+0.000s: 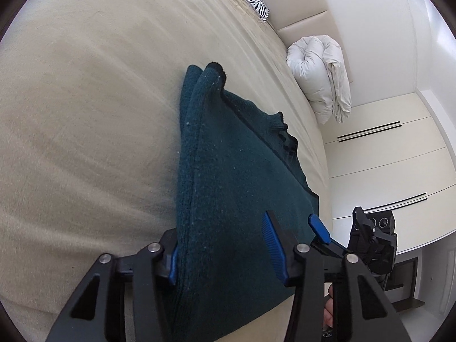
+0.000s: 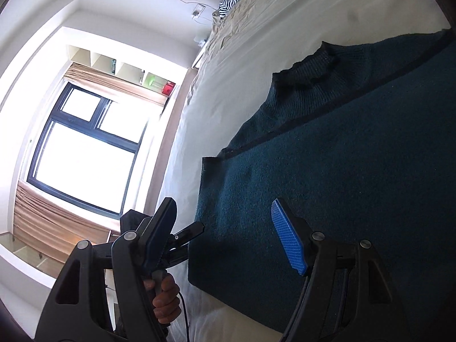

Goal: Fold small clothes

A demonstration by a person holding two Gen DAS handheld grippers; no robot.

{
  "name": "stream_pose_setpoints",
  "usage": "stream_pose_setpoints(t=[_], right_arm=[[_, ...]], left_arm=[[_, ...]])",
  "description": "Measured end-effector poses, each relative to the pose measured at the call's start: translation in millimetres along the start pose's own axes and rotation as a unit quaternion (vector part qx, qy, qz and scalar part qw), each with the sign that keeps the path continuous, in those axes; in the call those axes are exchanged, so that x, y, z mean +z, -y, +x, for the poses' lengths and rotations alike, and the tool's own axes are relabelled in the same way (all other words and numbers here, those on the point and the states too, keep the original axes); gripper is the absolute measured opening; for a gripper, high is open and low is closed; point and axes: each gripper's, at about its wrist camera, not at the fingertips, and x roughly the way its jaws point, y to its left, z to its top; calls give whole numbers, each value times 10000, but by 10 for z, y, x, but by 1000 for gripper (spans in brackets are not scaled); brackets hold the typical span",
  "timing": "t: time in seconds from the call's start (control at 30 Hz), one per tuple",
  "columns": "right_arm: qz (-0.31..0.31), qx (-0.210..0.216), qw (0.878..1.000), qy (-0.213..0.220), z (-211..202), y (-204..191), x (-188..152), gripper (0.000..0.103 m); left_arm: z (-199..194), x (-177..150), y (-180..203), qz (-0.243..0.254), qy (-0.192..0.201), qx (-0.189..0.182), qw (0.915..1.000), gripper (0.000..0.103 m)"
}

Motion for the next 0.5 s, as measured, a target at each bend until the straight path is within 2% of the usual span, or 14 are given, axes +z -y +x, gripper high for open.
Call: stream_pose_setpoints(t=[0.03, 0.07, 0.1, 0.23, 0.5], right_arm=[[56, -21, 9999, -82, 88, 21, 17, 69], [118, -52, 9998, -167, 173, 55, 33, 69], [188, -84, 9995, -224, 238, 91, 38, 69], [305, -361, 9980, -420, 411, 240, 20, 67], [172, -178, 9992, -299, 484, 318, 25, 67]], left_arm=[[2, 4, -21, -29, -16, 19, 10000, 38], [3, 8, -54, -81, -33, 17, 10000, 27], [6, 10, -85, -145, -52, 2, 9999, 21], [-38, 10, -168, -296, -38, -163, 9994, 18], [-121, 33, 105, -165, 74, -233, 9996, 16]])
